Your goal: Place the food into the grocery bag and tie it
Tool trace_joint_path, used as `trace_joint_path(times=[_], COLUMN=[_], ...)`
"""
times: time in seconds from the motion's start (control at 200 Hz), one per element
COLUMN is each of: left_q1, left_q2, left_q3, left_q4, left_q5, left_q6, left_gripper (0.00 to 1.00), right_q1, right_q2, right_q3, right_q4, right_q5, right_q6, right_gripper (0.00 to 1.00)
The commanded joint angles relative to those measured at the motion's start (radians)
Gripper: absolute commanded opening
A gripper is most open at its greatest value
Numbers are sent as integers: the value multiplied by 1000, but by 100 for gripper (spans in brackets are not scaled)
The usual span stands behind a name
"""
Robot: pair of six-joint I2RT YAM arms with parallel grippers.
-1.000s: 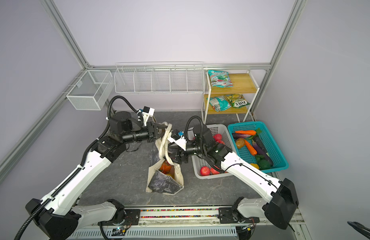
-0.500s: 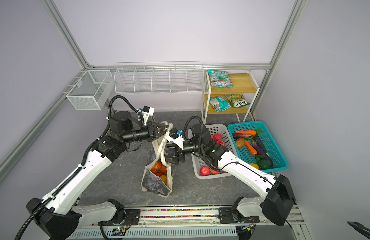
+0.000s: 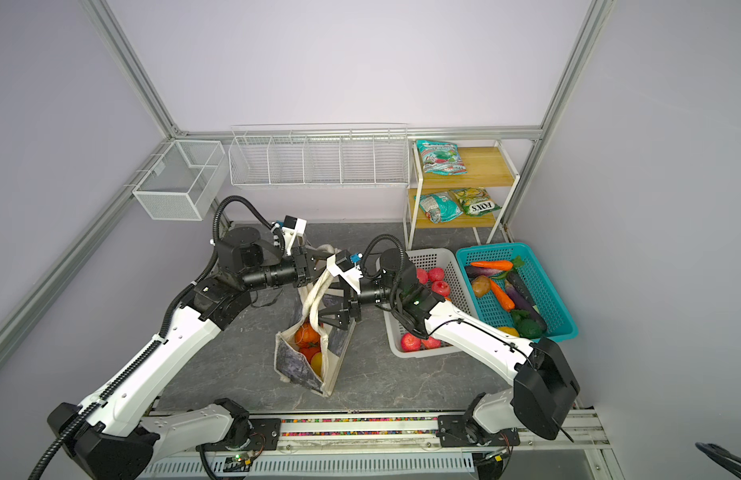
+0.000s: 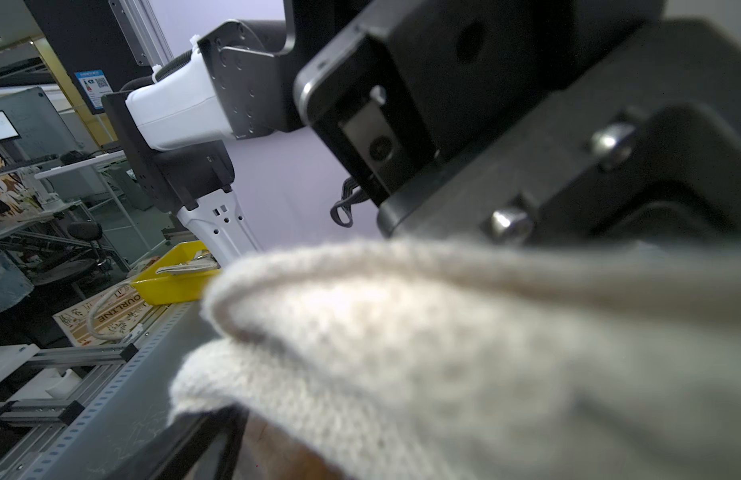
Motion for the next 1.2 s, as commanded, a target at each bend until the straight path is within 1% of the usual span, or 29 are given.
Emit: trace_joint_path(times=[0.0, 0.27, 0.405, 0.595, 0.66, 0.81, 0.92, 1.015, 1.195], left_q1=[1, 1, 1, 9, 13, 21, 25, 27, 29], left_q2=[-13, -24, -33, -41, -47, -61, -71, -76, -80], left_q3=[-24, -39, -43, -47, -52, -64, -72, -80, -92], left_q4=[19, 26, 25, 22, 22, 23, 21, 22, 23], left_q5=[-15, -17, -18, -18, -18, -18, -20, -22, -21], left_q6=[-4, -4, -5, -6, -6, -8, -9, -9, -11], left_gripper=[0, 0, 0, 0, 0, 0, 0, 0, 0], right_q1=[28, 60, 67, 71, 71, 71, 77, 91, 107], right_q2=[19, 72, 74, 85, 89, 116, 145, 158, 160], right_q3=[-6, 5, -38, -41, -45, -43, -42, -42, -50], right_q4=[123, 160, 259, 317, 359, 453, 561, 600, 608], right_q5=[-8, 45, 115, 86, 63, 54, 62, 95, 165], right_q6=[52, 63, 98, 128, 155, 239, 323, 344, 340], right_gripper=[88, 88, 88, 88, 92, 100, 96, 93, 78])
